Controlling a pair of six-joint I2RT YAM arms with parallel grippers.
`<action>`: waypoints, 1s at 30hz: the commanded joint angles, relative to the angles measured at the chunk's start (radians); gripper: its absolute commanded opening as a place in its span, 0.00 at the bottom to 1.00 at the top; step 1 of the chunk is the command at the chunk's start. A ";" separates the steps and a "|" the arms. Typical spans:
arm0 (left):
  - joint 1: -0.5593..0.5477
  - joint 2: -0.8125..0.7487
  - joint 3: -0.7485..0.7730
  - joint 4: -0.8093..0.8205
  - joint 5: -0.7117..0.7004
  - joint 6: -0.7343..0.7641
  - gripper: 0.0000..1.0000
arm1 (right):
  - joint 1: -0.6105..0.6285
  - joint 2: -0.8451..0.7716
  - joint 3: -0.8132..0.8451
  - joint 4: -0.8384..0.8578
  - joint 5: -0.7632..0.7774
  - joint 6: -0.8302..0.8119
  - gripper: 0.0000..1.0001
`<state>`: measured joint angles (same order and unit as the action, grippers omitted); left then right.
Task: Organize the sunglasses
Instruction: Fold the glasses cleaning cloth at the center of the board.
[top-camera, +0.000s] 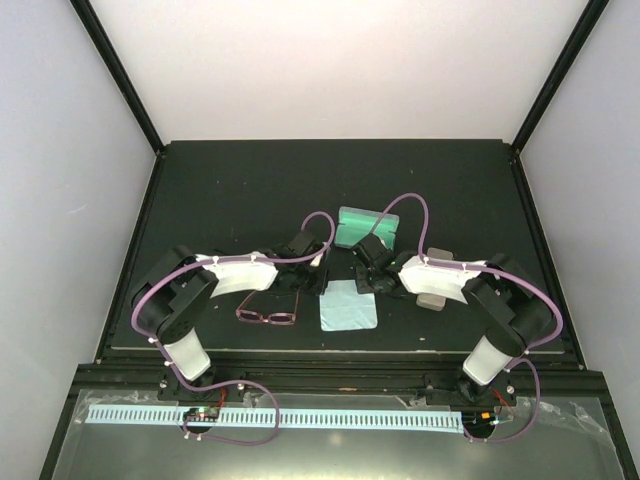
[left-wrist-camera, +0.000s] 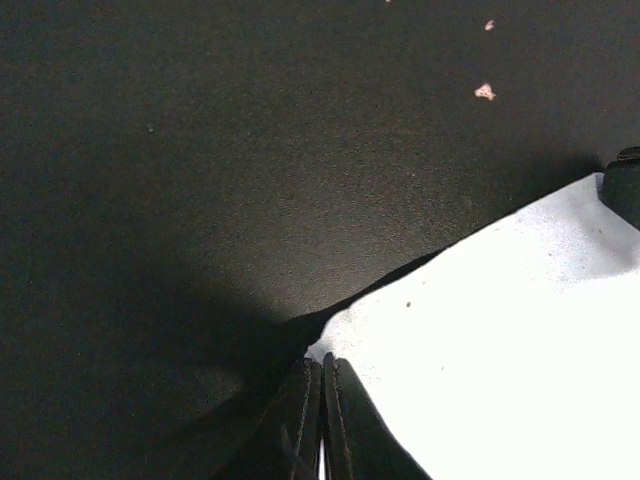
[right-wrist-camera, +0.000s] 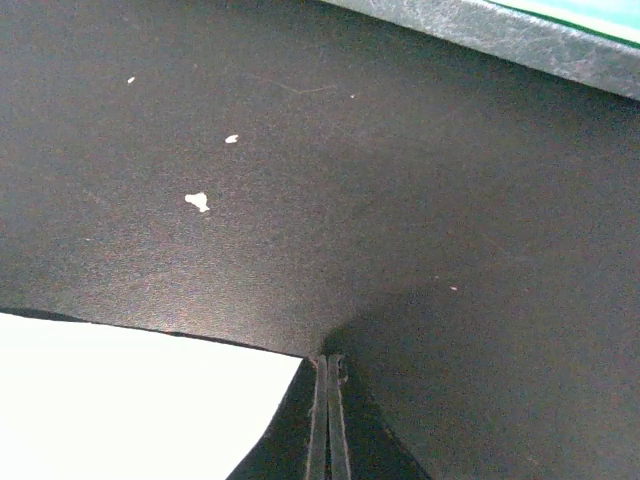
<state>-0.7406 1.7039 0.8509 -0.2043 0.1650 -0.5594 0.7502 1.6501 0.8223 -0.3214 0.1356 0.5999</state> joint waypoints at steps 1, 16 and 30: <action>-0.016 0.044 0.010 -0.057 -0.004 0.005 0.02 | 0.000 -0.004 -0.025 -0.044 -0.027 0.000 0.01; -0.014 -0.047 0.052 -0.060 -0.048 0.049 0.01 | 0.001 -0.125 0.014 -0.055 0.026 0.032 0.01; -0.014 -0.137 -0.055 0.013 0.045 0.072 0.02 | 0.001 -0.213 -0.066 -0.013 -0.055 0.029 0.01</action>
<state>-0.7475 1.5856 0.8238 -0.2203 0.1619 -0.5098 0.7509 1.4620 0.7738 -0.3584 0.1116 0.6167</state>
